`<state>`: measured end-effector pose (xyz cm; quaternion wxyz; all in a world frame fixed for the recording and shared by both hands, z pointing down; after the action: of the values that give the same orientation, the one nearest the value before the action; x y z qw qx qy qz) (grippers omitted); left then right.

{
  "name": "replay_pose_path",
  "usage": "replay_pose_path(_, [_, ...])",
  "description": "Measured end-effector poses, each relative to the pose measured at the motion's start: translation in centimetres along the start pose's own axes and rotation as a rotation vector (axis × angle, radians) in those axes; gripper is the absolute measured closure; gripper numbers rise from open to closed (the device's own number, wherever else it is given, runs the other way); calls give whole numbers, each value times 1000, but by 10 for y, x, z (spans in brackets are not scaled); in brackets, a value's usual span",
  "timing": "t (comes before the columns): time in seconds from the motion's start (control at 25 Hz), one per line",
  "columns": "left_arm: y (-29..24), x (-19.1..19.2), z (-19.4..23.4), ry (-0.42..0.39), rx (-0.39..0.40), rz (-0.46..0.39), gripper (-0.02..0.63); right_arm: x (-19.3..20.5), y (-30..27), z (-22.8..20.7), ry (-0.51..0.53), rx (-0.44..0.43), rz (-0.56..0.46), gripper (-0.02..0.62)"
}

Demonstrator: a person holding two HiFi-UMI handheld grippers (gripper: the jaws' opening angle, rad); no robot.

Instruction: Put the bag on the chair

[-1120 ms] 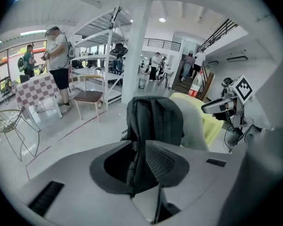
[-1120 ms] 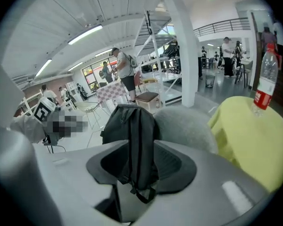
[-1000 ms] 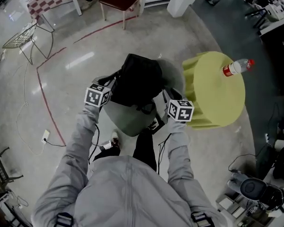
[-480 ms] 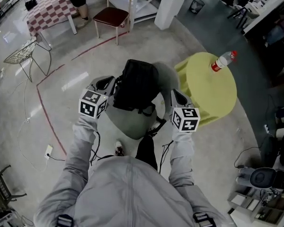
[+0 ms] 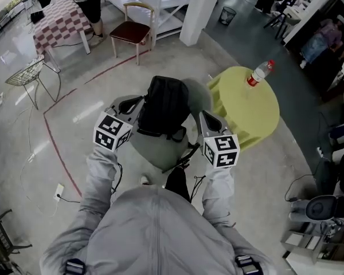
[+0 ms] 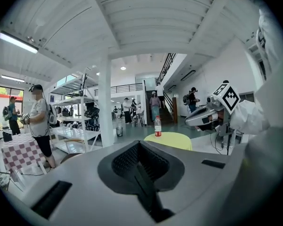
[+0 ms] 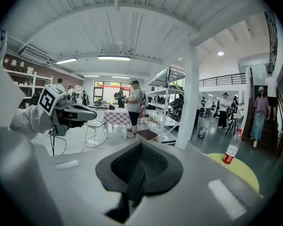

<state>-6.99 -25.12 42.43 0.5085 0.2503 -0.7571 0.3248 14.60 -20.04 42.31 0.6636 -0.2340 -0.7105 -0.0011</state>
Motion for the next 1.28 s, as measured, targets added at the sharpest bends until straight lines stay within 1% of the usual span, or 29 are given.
replay_pose_path(0.08, [5, -12, -1, -6, 3, -21, 600, -8, 6, 12, 3, -15, -16, 584])
replay_pose_path(0.32, [18, -49, -6, -69, -3, -84, 600, -35, 19, 41, 55, -50, -63, 584])
replay_pose_path(0.52, [28, -71, -11, -87, -5, -137, 600, -49, 29, 55, 92, -71, -84, 585])
replay_pose_path(0.76, [28, -69, -16, -99, -2, -129, 600, -48, 31, 59, 120, -83, -75, 586])
replay_pose_path(0.92, [29, -70, -22, -107, 5, -129, 600, -45, 34, 58, 113, -82, -74, 586])
replay_pose_path(1.12, [30, -67, -22, -73, 11, -133, 600, -41, 29, 59, 97, -101, -70, 586])
replay_pose_path(1.28, [30, -65, -23, -71, 6, -118, 600, -40, 30, 59, 73, -120, -64, 586])
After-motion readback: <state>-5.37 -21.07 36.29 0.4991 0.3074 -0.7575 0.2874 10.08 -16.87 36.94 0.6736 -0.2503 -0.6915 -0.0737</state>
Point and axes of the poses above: the fingertips, and each gripper's own axes: y backward along the fingers, z to its left, x out of its underside, the point moved 2 cm from there along y, backward along the fingers, and after that the axes turned 12 degrees about -y, right-handed, at the moved point
